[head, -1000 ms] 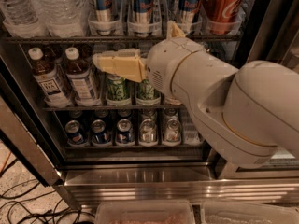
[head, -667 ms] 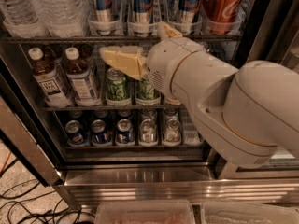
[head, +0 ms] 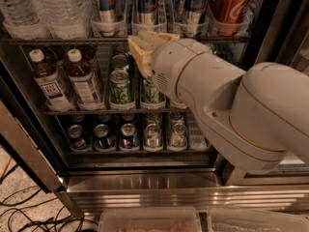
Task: Pick redbull can from top shelf of fridge
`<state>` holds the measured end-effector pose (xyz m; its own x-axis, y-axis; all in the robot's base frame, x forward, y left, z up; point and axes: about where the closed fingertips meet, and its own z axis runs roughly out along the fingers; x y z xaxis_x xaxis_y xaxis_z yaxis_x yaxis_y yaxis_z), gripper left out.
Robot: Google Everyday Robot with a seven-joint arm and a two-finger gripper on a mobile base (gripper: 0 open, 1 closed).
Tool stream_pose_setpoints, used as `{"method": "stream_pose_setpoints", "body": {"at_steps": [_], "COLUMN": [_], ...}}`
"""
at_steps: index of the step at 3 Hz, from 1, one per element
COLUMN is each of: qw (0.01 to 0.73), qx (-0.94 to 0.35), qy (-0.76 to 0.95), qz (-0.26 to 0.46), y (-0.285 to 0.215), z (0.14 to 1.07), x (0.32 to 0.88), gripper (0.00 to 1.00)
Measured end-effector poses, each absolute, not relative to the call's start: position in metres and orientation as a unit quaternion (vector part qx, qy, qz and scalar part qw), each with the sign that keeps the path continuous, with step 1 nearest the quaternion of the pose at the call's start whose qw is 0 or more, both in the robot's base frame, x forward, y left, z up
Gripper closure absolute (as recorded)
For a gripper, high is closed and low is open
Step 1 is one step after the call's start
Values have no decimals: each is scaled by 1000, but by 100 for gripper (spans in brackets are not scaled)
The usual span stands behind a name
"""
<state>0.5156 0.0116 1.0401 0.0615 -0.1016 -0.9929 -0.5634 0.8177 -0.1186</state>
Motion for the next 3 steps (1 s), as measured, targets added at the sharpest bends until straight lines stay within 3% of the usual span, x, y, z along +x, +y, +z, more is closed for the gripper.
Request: {"method": "stream_pose_setpoints", "body": {"at_steps": [2, 3], "qw": [684, 684], "qx": [-250, -251], "qy": [664, 664], "qz": [169, 169], "y": [12, 12], "z": [1040, 1040], "x": [516, 515], "gripper": [31, 37]}}
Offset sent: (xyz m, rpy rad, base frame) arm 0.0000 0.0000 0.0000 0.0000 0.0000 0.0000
